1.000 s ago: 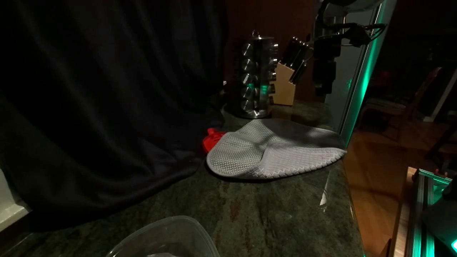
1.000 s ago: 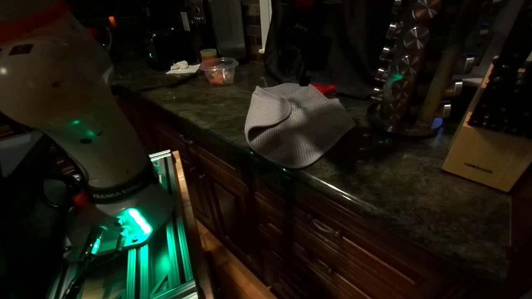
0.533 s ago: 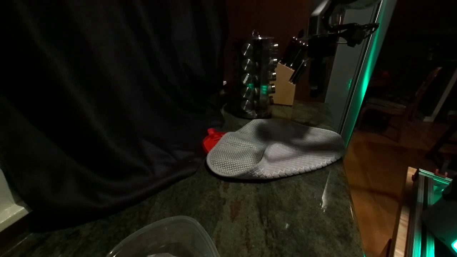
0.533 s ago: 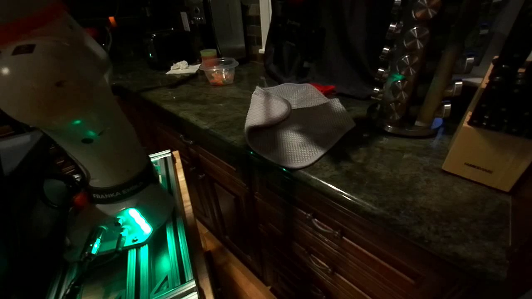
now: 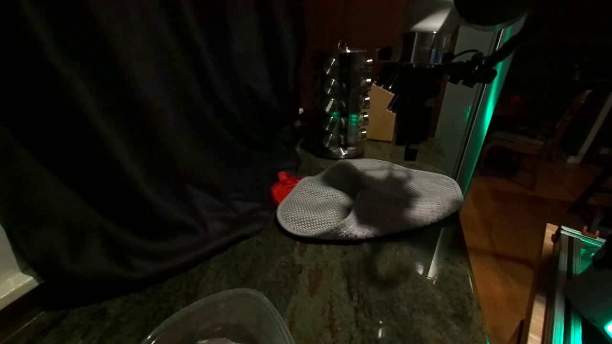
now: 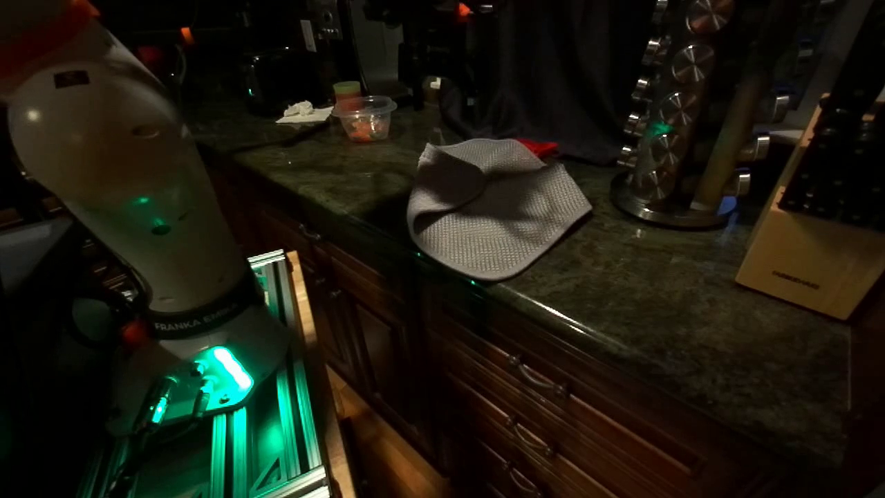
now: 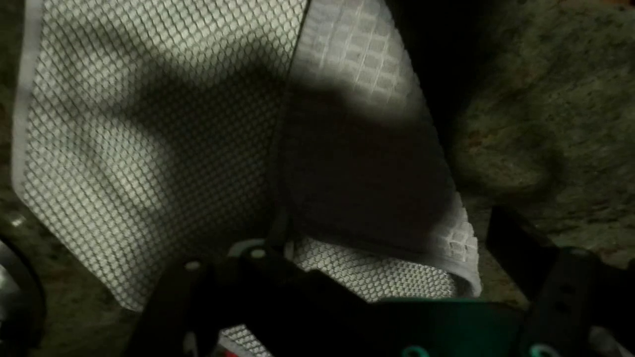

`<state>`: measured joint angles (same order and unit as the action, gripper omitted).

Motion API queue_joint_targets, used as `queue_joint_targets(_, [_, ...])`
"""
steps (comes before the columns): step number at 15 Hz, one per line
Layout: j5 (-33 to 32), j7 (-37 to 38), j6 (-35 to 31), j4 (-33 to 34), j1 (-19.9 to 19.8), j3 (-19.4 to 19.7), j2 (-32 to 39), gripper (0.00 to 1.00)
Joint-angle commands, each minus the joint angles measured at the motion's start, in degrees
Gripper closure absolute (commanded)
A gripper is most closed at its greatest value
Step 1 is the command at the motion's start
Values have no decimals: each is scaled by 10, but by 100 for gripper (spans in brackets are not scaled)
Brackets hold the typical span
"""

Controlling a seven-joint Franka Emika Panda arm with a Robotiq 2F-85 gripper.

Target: Turn over the towel on the table

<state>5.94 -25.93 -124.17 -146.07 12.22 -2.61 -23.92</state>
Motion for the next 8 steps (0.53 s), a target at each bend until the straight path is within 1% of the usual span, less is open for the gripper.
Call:
queue_joint_targets(1, [9,-32,-14,-2,9,9,9,0])
queue_joint_targets(3, [23,-74,-28,-1,13,20,25,0])
queue_joint_targets(7, [26,-89,-29,0,13,24,31,0])
queue_joint_targets(8, [37,-95,-15,14,18,27,54,0])
